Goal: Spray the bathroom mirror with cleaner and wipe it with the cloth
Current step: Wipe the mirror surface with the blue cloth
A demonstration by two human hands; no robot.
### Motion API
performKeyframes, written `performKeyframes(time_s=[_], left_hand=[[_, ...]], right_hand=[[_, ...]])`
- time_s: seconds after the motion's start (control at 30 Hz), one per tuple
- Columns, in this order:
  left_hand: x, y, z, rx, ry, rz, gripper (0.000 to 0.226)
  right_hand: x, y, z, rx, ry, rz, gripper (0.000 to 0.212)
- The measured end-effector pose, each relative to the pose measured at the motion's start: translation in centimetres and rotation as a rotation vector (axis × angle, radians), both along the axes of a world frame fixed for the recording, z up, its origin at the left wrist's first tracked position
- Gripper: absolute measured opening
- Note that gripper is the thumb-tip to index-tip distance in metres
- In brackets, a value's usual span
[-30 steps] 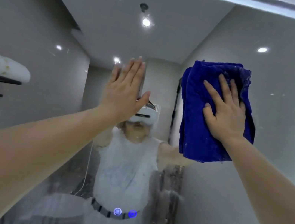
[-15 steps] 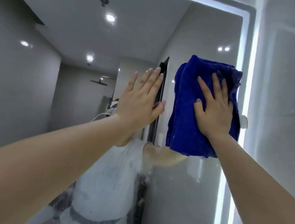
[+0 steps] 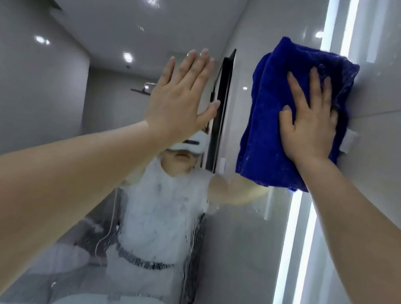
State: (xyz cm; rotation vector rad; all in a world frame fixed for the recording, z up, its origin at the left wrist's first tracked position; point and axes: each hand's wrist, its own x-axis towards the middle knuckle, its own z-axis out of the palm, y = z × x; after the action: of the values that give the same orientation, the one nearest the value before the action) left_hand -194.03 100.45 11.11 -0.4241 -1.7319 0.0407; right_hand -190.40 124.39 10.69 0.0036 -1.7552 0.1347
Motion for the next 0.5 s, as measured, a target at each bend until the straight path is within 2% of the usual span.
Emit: performKeyframes(time_s=[0.23,0.4,0.5], left_hand=[[1.1,0.6,-1.7,0.019,-0.098,0.001,0.073],[1.2,0.8,-10.2,-0.123,-0.146,0.006,0.069],[0.9,0.7,-12.4,-0.076,-0.136,0.003,0.067]], right_hand=[[0.8,-0.5,-5.0,-0.006,-0.105,-0.052,0.061],[1.0,-0.4,-9.6,-0.023,-0.145,-0.032,0.061],[1.0,-0.5,-12.6,-0.032,-0.171,-0.031,0.061]])
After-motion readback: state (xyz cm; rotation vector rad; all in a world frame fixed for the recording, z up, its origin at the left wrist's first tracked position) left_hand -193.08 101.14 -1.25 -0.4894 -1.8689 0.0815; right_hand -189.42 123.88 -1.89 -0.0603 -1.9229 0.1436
